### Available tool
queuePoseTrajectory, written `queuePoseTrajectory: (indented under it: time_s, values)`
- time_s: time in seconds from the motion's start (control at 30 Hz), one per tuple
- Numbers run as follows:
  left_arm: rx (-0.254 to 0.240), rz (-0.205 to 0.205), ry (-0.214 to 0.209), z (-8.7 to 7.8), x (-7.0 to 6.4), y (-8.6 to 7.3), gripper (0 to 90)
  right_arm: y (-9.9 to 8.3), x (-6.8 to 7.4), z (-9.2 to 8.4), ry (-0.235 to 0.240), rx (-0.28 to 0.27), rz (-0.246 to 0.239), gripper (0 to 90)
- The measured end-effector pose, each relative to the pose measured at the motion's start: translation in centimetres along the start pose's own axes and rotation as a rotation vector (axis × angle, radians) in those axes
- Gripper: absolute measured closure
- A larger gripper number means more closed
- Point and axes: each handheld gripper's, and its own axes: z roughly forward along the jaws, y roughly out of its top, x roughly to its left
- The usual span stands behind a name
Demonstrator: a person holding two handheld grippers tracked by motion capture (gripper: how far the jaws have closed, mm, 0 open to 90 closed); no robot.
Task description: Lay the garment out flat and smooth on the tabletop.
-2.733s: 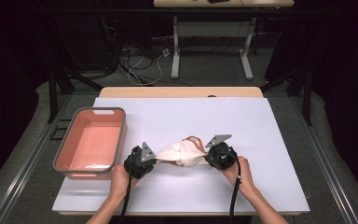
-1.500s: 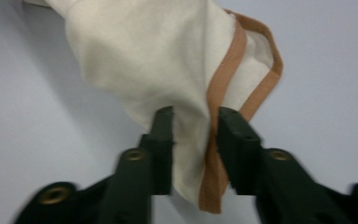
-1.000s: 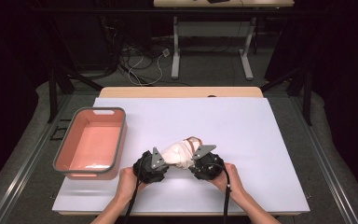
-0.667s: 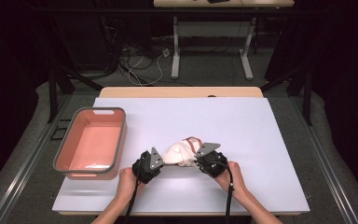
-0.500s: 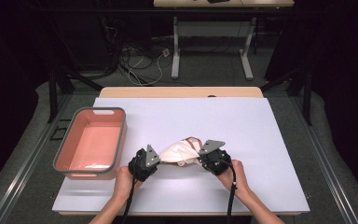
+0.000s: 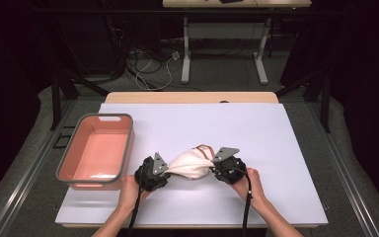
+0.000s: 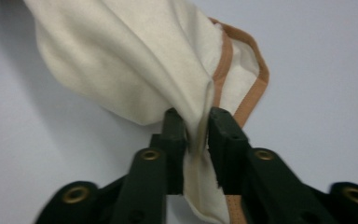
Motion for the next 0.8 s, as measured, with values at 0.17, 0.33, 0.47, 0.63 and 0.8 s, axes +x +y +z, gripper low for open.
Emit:
queuePoseTrajectory:
  time_s: [0.17, 0.33, 0.47, 0.63, 0.8]
  values:
    - [0.000, 0.004, -0.021, 0.2, -0.1, 0.0, 59.1, 0.5, 1.0, -1.0, 0.021, -0.057, 0.007, 47.3]
    - [-0.029, 0.011, -0.009, 0.1, -0.5, 0.1, 62.5, 0.9, 2.5, -1.5, 0.092, -0.076, -0.028, 49.7]
    - [-0.036, 0.009, -0.016, 0.1, -0.5, 0.1, 66.4, 1.0, 3.8, -1.4, 0.140, -0.053, -0.064, 59.9]
    - [-0.047, -0.002, -0.018, 0.1, -0.4, 0.0, 72.9, 1.1, 4.3, -0.9, 0.178, -0.023, -0.060, 65.9]
    - [-0.042, -0.024, -0.012, 0.2, -0.4, 0.1, 76.1, 0.9, 4.9, 0.7, 0.211, 0.072, -0.056, 62.0]
